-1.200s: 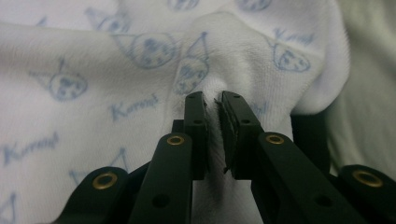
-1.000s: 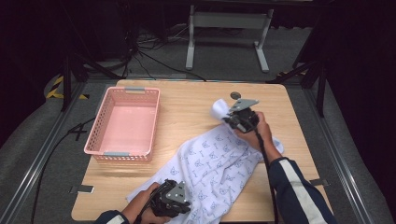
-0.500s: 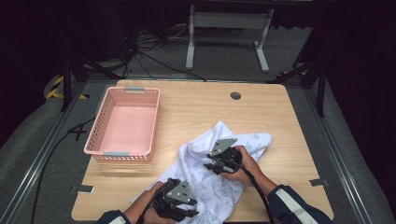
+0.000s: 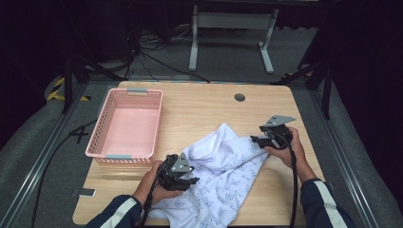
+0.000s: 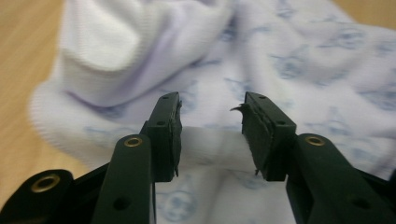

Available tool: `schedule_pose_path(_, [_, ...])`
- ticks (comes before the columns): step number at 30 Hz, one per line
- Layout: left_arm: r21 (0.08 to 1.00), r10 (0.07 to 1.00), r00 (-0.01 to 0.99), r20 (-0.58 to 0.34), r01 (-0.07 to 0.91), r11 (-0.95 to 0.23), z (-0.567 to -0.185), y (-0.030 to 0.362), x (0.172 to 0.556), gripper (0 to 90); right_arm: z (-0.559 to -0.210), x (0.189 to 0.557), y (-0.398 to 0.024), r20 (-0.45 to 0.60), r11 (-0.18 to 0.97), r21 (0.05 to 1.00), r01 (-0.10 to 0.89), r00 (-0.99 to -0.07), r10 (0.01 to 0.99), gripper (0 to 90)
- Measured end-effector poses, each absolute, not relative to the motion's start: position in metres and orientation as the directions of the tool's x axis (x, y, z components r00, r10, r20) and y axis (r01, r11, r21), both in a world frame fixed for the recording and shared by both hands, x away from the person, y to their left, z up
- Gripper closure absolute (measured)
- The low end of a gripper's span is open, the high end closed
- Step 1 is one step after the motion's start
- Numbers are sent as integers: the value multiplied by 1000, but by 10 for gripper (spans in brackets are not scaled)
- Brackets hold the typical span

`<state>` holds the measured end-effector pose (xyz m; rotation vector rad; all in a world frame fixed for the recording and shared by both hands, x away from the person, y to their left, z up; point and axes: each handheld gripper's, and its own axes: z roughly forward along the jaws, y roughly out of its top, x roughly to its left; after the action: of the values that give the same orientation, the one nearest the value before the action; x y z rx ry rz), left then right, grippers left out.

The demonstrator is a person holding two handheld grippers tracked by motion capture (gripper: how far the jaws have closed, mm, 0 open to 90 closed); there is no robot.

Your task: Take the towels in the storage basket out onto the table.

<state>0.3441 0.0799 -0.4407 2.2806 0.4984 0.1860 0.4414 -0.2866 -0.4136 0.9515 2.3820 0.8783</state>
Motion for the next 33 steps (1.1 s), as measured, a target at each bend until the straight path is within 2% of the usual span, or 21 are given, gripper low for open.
schedule_pose_path(2, [707,405,914,17,276,-652,-444,77,348,579,-423,448,-285,-144,580,667,468,-682,717,421])
schedule_pose_path(4, [689,395,918,-1,288,-665,-450,71,351,586,-430,454,-286,-111,555,662,503,-667,737,399])
schedule_pose_path(9, [647,396,918,-11,309,-697,-461,68,352,628,-437,459,-293,-64,567,611,552,-680,731,407])
schedule_pose_path(10, [644,399,917,-13,312,-698,-461,69,352,631,-439,459,-296,-77,570,606,555,-672,736,434])
schedule_pose_path(11, [639,394,919,-10,309,-704,-460,70,351,633,-441,459,-300,-80,568,601,563,-665,743,501])
schedule_pose_path(14, [637,387,922,-10,304,-708,-460,72,350,641,-444,457,-307,-19,558,604,568,-690,723,654])
schedule_pose_path(17, [615,384,923,-20,314,-724,-458,74,347,648,-443,455,-304,-59,589,595,547,-701,711,810])
schedule_pose_path(19, [627,388,922,-17,312,-714,-460,76,346,656,-441,454,-303,-100,599,592,539,-688,718,882])
schedule_pose_path(21, [626,382,924,-21,310,-715,-459,79,345,657,-438,454,-304,-139,600,599,530,-669,730,884])
schedule_pose_path(25, [635,385,922,-31,316,-705,-460,83,343,663,-432,453,-312,-124,561,628,539,-642,756,886])
schedule_pose_path(27, [628,381,924,-29,314,-712,-460,86,341,666,-427,450,-315,-157,561,642,523,-626,764,889])
schedule_pose_path(33, [633,403,914,-46,339,-696,-460,92,333,666,-397,442,-328,-275,500,749,436,-482,832,892])
